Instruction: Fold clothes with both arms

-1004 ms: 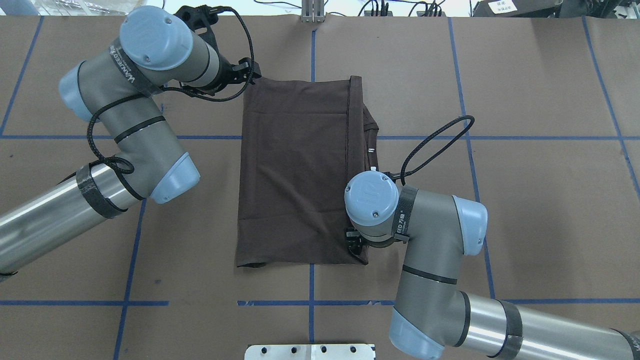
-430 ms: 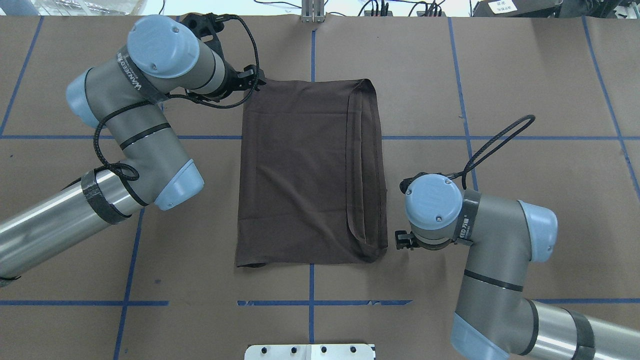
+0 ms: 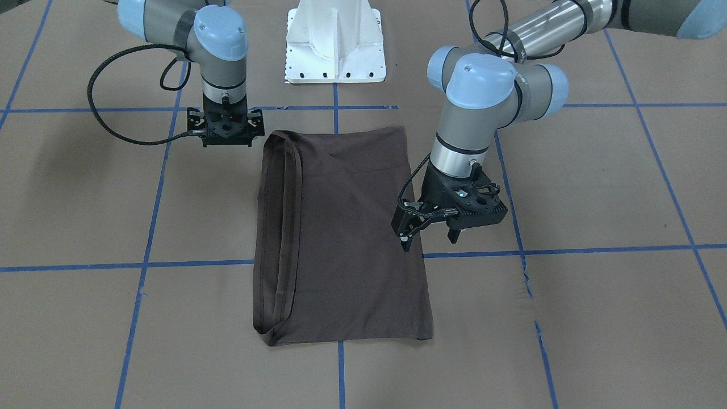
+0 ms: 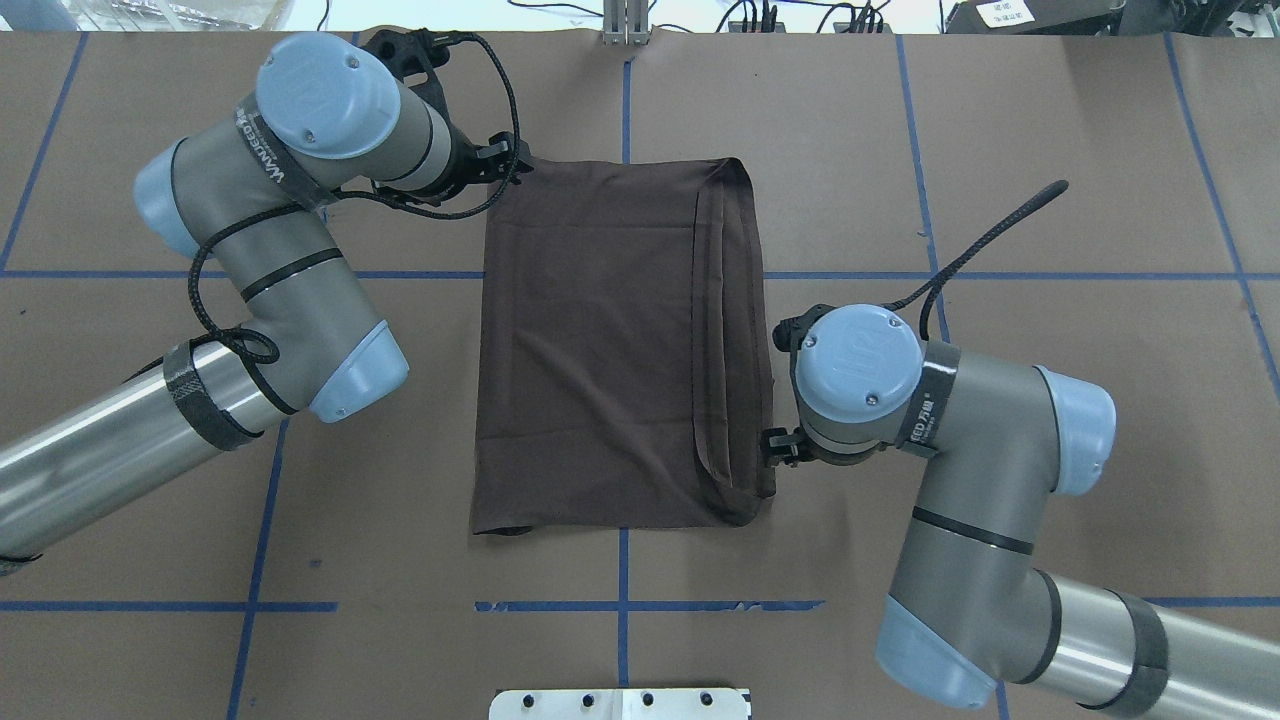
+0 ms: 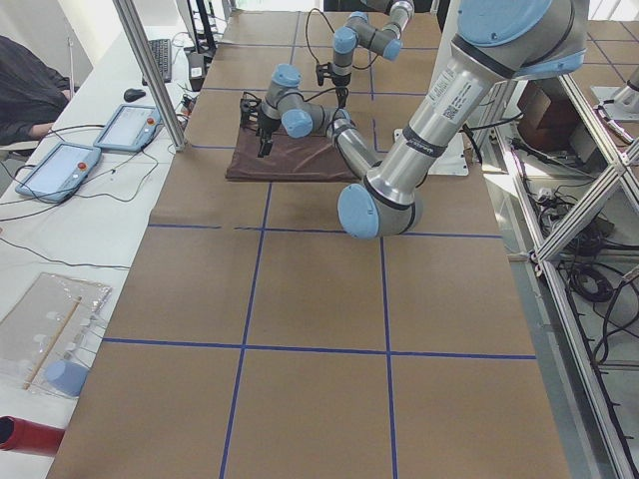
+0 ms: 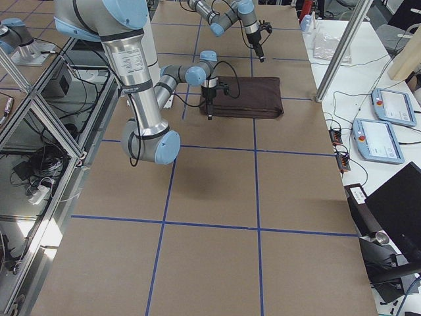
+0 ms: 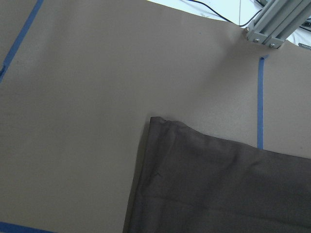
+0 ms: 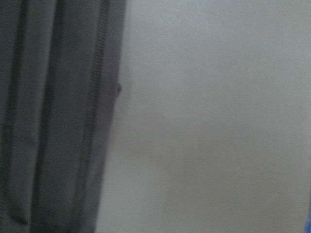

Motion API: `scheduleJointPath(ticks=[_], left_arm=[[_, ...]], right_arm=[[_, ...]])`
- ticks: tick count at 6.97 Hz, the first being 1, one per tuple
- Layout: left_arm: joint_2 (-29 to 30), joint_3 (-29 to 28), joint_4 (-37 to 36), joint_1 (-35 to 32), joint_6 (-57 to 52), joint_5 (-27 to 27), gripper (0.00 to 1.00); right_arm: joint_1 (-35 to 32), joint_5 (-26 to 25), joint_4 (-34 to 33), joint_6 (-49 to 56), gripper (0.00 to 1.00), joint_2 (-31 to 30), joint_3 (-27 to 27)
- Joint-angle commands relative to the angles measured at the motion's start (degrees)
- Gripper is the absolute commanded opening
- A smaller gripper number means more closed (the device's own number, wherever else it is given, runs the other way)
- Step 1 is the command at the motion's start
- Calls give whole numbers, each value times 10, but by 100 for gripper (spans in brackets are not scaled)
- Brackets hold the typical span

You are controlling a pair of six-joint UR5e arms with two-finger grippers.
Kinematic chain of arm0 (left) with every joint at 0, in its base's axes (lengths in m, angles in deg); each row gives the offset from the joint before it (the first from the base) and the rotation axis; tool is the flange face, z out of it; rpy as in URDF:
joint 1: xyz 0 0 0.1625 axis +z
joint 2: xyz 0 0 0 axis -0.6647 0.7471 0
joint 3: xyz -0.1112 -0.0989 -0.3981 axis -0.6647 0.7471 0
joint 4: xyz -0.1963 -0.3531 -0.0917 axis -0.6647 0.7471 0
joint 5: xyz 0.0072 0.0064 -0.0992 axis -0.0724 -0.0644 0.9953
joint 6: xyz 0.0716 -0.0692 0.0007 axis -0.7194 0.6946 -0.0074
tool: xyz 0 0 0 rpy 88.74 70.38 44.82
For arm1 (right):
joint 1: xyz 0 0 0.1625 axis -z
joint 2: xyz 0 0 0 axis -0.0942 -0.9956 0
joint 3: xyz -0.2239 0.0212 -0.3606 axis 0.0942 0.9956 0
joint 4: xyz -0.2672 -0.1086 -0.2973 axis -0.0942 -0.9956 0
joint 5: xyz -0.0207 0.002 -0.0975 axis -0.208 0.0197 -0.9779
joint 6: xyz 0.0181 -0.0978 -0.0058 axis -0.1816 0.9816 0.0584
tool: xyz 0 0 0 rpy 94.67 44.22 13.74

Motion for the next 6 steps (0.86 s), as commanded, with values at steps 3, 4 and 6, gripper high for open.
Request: scheduleJointPath(ticks=[3,4,6], left_arm=[[-13,-2,26,1,-3,-1,100],[-21,0,28,1,-3,-1,100],[-21,0,29,1,-1,-1,100]], right_arm=[[26,2,92,-4,100,58,89],[28,4,92,-5,99,59,89],[36,3,110,1,57,57,91]])
